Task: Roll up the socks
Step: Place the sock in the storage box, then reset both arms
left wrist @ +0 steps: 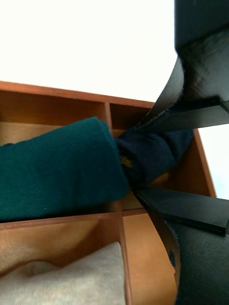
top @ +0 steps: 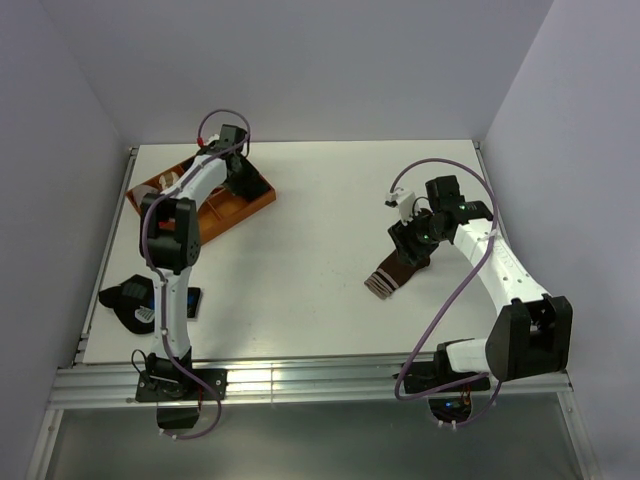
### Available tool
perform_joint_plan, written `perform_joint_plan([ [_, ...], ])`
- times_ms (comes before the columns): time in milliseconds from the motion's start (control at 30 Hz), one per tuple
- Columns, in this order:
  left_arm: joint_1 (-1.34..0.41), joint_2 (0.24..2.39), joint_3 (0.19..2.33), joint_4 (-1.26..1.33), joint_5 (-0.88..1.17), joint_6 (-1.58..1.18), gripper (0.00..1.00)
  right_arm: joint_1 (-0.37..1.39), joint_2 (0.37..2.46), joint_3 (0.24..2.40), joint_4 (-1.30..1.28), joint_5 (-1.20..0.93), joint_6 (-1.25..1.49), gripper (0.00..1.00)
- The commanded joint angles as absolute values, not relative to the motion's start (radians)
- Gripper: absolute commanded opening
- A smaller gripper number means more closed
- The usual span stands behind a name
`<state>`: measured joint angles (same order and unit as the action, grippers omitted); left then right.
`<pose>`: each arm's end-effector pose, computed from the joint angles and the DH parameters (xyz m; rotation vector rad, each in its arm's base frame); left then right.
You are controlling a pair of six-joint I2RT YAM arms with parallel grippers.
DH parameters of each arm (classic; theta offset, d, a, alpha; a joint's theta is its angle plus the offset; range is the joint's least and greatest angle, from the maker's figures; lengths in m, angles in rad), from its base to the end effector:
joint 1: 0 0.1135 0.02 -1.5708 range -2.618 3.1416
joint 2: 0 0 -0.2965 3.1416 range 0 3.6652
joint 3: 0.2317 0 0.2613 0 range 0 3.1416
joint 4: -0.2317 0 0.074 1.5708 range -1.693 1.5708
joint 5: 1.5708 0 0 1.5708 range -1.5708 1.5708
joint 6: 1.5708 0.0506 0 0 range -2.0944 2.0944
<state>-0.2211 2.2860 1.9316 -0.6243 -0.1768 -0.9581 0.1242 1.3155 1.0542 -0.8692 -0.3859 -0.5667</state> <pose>0.5316 -0.1104 0.2026 -0.9804 2.3482 -0.2440 0.2535 0.0508 0.2833 -0.9902 2.4148 0.3690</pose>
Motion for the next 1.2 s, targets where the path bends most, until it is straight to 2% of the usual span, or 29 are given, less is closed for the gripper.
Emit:
perform_joint_plan([
  [0, -0.227, 2.184, 1.928, -0.598, -0.169, -0.923, 0.54, 0.115, 1.31, 1.068, -0.87, -0.394, -0.569, 0.6],
  [167, -0.229, 2.106, 1.91, -0.601, -0.181, -0.925, 0.54, 0.117, 1.312, 1.066, -0.865, -0.399, -0.563, 0.6],
  [433, -0.267, 1.889, 1.747, -0.528, -0.127, -0.839, 0.54, 0.112, 1.273, 1.068, -0.85, -0.407, -0.528, 0.6],
  [700, -0.452, 1.619, 1.56, -0.479, -0.031, -0.665, 0.54, 0.103, 1.169, 1.084, -0.847, -0.42, -0.462, 0.61],
  [867, -0.621, 1.497, 1.514, -0.532, -0.017, -0.551, 0.53, 0.1, 1.083, 1.098, -0.838, -0.41, -0.411, 0.63],
  [1000, -0.695, 1.366, 1.381, -0.488, 0.014, -0.447, 0.53, 0.1, 1.01, 1.092, -0.821, -0.4, -0.381, 0.64],
  [1167, -0.71, 1.175, 1.168, -0.33, 0.069, -0.373, 0.55, 0.1, 0.893, 1.055, -0.785, -0.397, -0.333, 0.74],
])
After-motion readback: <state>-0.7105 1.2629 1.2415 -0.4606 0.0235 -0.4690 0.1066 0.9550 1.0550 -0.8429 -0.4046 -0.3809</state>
